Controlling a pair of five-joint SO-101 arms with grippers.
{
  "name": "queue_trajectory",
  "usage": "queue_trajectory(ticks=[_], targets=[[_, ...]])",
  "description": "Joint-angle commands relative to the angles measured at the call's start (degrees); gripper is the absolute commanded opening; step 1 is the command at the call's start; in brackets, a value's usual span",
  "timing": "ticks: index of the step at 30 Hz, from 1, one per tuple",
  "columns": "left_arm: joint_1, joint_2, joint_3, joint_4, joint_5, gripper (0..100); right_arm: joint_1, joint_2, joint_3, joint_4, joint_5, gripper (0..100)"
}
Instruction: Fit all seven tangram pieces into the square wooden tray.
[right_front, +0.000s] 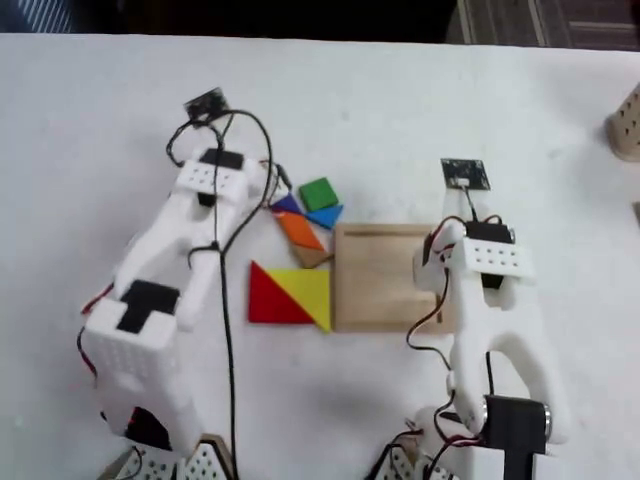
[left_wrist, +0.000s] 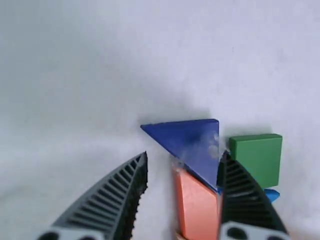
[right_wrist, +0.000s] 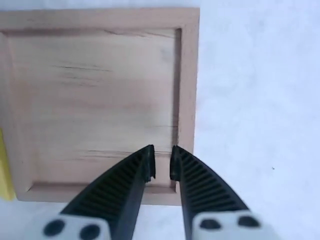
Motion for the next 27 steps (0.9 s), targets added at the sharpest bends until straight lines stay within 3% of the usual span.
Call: queue_trajectory(ticks=[1,10,17,27], targets=[[-0.3,1.0,-5.4,0.4,2.4,24,-1.2,-0.2,0.3,-1.0,1.0,5.8],[1.2,8.0,-11.6,0.5,5.5,24,-2.9,-0.2,1.1,-1.0,1.1,5.9],[1.5,16.8,-23.6,10.7,5.5,24,-4.2,-0.2,2.2,-1.2,1.1,5.9],[-9.5,29.4,-45.8,23.6,5.1,24,-5.5,-0.2,3.4,-1.2,1.1,5.9]])
